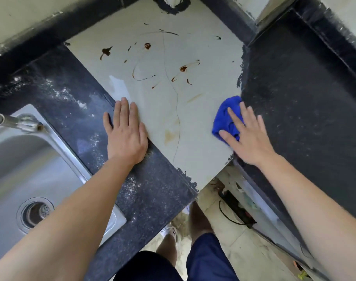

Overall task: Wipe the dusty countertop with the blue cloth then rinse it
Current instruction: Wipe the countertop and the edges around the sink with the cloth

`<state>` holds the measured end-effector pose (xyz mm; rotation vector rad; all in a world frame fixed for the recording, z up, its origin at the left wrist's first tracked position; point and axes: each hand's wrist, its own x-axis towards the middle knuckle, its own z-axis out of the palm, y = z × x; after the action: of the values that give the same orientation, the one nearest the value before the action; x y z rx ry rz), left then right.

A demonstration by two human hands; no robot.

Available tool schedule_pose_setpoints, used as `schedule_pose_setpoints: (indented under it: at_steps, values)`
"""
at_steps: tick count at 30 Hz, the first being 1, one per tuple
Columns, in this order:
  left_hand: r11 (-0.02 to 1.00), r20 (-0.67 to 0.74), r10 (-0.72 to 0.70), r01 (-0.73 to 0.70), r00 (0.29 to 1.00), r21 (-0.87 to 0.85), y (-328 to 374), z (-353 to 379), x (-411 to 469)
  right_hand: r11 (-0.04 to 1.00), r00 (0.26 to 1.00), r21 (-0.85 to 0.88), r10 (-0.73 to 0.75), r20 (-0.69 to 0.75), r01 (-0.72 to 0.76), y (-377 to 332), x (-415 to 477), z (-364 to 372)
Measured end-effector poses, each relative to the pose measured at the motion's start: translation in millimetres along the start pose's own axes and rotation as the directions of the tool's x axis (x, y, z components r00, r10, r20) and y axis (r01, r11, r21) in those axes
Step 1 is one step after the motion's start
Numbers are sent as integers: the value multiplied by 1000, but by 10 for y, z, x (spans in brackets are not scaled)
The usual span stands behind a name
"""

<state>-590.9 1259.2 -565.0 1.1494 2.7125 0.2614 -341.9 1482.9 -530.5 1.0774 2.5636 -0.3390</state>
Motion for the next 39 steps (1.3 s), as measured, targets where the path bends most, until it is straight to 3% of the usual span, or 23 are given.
schedule_pose_setpoints:
  at_steps: [4, 11, 15, 19, 22, 24, 27, 30, 33, 36, 39]
  values:
    - [1000, 6, 2, -2, 1000, 10, -4, 7, 11, 986, 990, 85, 141, 4, -141, 99, 728, -285]
    - [1000, -12, 11, -11, 1000, -5, -2, 3, 15, 968, 975, 193, 185, -125, -159, -394, 1257, -281]
    - [1000, -16, 5, -5, 1000, -9, -3, -17, 6, 979, 980, 99, -168, -104, 179, -900, 812, -64]
    - [996, -49, -38, 34, 998, -82, 30, -67, -12, 855, 855, 1, -517, -46, 518, -1137, 84, 238]
    - [988, -40, -87, 81, 995, -133, 44, -88, 9, 795, 796, -52, -606, -2, 605, -794, -136, 271]
    - [985, -56, -130, 122, 990, -125, 25, -110, 80, 855, 854, -45, -518, -37, 517, -452, 20, 162]
    - [982, -57, -174, 169, 983, -87, -1, -144, 217, 979, 973, 0, -203, -110, 204, 79, 573, -106]
    - [980, -24, -200, 200, 980, 6, -66, -167, 363, 997, 991, 78, 12, -131, -2, 318, 1269, -444]
    - [975, 2, -214, 214, 977, 57, -111, -163, 526, 982, 982, 176, 92, -165, -63, 3, 1723, -598]
    - [972, 6, -227, 226, 974, 57, -71, -111, 601, 968, 959, 166, -144, -246, 188, -690, 1656, -367]
    - [972, -22, -231, 232, 973, 48, -46, -90, 600, 862, 848, 85, -467, -250, 500, -1148, 1238, -80]
